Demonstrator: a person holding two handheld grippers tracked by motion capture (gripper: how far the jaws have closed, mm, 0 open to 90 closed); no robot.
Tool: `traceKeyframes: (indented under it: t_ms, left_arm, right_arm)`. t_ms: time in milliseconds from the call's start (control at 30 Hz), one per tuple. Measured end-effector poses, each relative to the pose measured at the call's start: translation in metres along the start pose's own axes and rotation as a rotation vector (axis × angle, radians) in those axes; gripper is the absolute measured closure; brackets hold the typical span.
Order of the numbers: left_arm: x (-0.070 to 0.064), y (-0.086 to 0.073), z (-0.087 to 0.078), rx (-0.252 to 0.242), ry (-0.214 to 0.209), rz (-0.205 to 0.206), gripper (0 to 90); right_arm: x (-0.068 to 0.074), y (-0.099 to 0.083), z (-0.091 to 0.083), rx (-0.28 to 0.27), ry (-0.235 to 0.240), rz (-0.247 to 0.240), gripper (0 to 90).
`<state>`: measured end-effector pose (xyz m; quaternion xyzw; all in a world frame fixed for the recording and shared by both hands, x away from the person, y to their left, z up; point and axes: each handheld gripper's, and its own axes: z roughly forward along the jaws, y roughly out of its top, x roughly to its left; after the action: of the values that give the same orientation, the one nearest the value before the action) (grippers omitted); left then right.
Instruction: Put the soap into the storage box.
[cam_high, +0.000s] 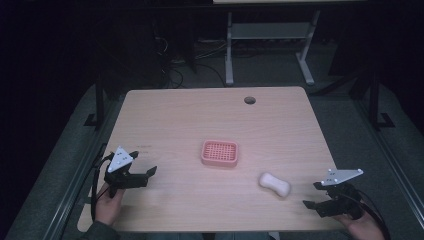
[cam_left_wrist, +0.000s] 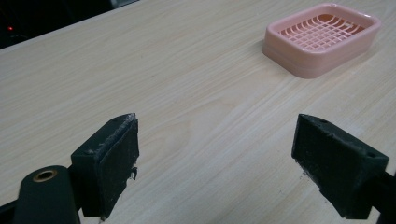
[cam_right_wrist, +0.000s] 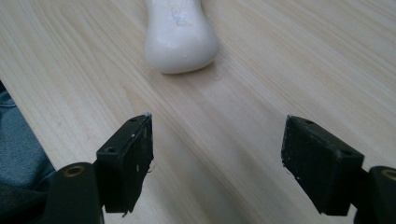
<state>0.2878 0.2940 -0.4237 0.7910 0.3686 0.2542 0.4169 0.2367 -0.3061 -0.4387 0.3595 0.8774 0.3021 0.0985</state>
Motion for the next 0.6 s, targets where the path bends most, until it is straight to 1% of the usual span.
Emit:
traceKeyframes:
  t_ms: [167, 233, 300, 333, 400, 600]
  left_arm:
    - [0.000, 0.000, -0.001, -0.005, 0.002, 0.000, 14.4]
    - [0.000, 0.000, -0.001, -0.007, 0.001, -0.002, 14.3]
    - [0.000, 0.000, -0.001, -0.008, 0.002, 0.000, 14.3]
    - [0.000, 0.000, -0.001, -0.009, 0.004, 0.001, 14.3]
    - [0.000, 0.000, -0.001, -0.006, 0.001, -0.001, 14.3]
    - [0.000, 0.000, -0.001, -0.010, 0.008, -0.001, 14.3]
  right_arm:
    - [0.001, 0.005, -0.002, 0.004, 0.000, -0.010, 24.4]
    - [0.002, 0.009, -0.002, 0.006, 0.001, -0.025, 24.5]
    - [0.003, 0.010, -0.002, 0.010, 0.001, -0.024, 24.4]
    - [0.003, 0.013, -0.001, 0.012, 0.004, -0.033, 24.4]
    - [0.003, 0.014, -0.001, 0.008, 0.018, -0.032, 24.3]
    - [0.005, 0.022, -0.001, 0.011, 0.028, -0.053, 24.4]
